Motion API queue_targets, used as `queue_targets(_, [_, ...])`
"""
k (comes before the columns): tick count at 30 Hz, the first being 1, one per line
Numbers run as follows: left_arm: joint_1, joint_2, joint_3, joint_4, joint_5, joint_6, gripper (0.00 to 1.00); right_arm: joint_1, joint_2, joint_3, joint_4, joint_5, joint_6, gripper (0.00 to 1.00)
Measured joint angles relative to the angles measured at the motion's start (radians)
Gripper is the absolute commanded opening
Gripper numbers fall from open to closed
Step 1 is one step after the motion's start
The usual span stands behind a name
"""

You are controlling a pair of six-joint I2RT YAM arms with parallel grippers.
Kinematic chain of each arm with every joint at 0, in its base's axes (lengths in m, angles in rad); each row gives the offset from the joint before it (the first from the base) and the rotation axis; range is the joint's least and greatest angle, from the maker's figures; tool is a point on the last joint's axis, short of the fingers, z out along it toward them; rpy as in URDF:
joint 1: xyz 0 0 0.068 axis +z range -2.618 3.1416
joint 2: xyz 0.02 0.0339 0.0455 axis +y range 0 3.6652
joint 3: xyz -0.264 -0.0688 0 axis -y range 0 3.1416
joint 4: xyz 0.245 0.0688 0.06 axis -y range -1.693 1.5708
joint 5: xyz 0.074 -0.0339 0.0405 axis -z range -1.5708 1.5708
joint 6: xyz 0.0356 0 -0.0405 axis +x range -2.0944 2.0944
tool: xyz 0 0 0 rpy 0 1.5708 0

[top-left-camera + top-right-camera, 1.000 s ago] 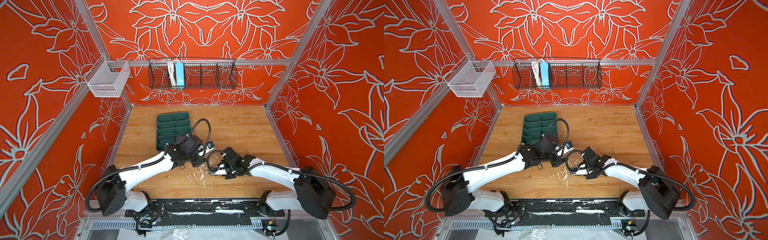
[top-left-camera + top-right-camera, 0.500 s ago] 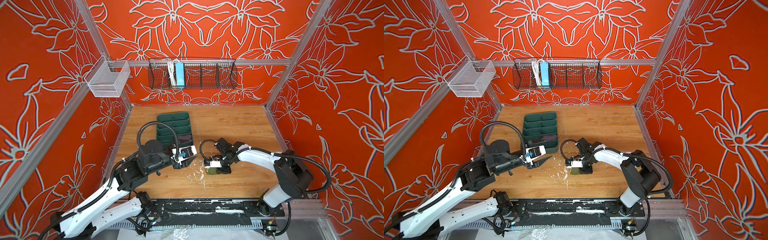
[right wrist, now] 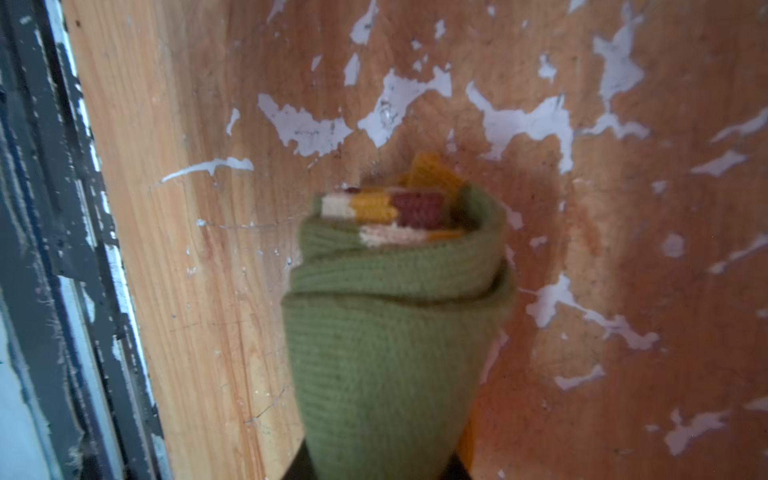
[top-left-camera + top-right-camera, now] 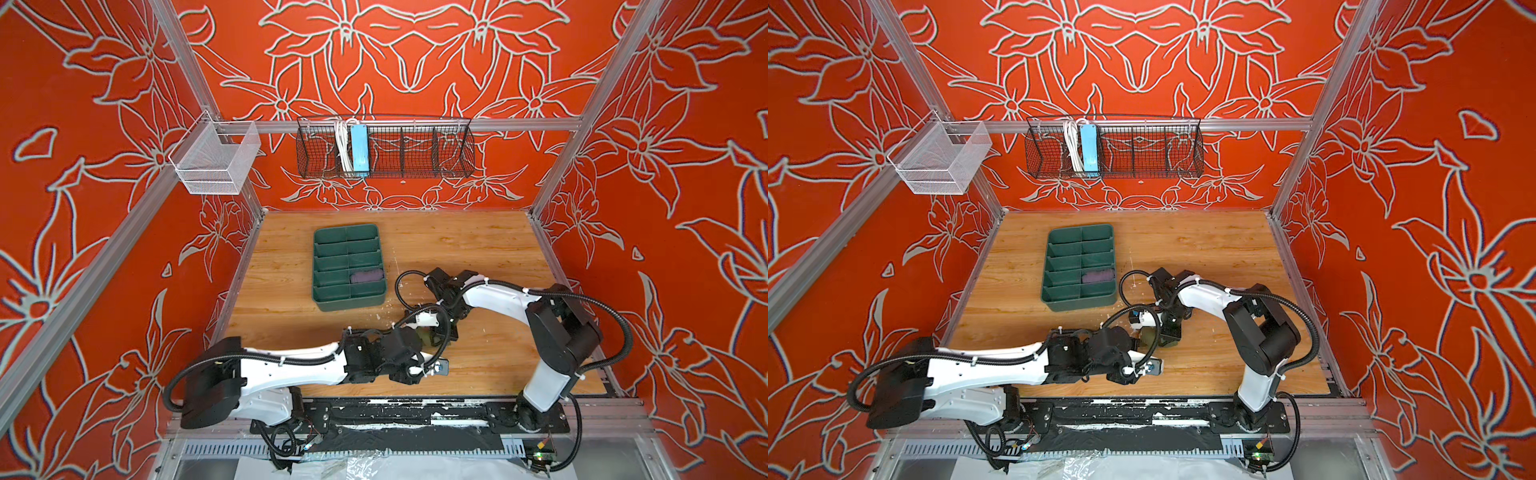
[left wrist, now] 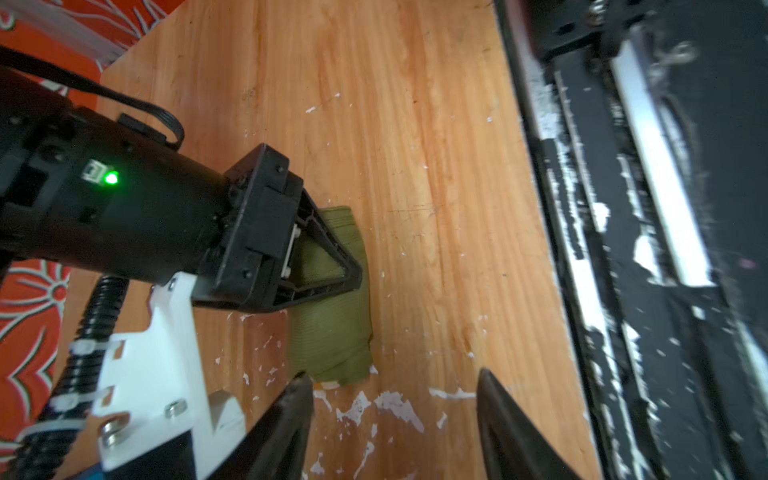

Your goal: Roll the socks

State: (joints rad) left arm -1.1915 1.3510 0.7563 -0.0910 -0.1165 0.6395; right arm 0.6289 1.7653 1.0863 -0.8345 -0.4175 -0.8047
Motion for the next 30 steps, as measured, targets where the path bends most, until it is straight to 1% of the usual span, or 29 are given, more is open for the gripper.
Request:
queue_targets(6, [0.000,0.165,-0.004,0.211,-0.184,-0.008,0.62,-0.018,0.023,0.018,-0.030,-0.021,0.029,0.00])
queue_targets(9, [0.001,0.254,-0.001,0.260,-0.257,-0.008,0.64,-0.022,0.023,0.017,-0.038,-0.037,0.037,0.00])
queue_targets(12, [0.005,0.337,0.013,0.272,-0.297,-0.013,0.65,-0.023,0.024,0.017,-0.040,-0.043,0.044,0.00])
queue_targets(16, [0.014,0.395,0.060,0.280,-0.319,-0.034,0.63,-0.026,0.025,0.017,-0.043,-0.051,0.053,0.00])
queue_targets(21, [0.014,0.430,0.090,0.279,-0.331,-0.041,0.48,-0.041,0.027,0.017,-0.044,-0.060,0.054,0.00])
queue_targets(28, [0.013,0.447,0.099,0.275,-0.356,-0.038,0.33,-0.045,0.019,0.010,-0.043,-0.069,0.081,0.00])
queue_targets(30, [0.013,0.449,0.107,0.261,-0.357,-0.034,0.21,-0.047,0.010,0.000,-0.034,-0.072,0.084,0.00])
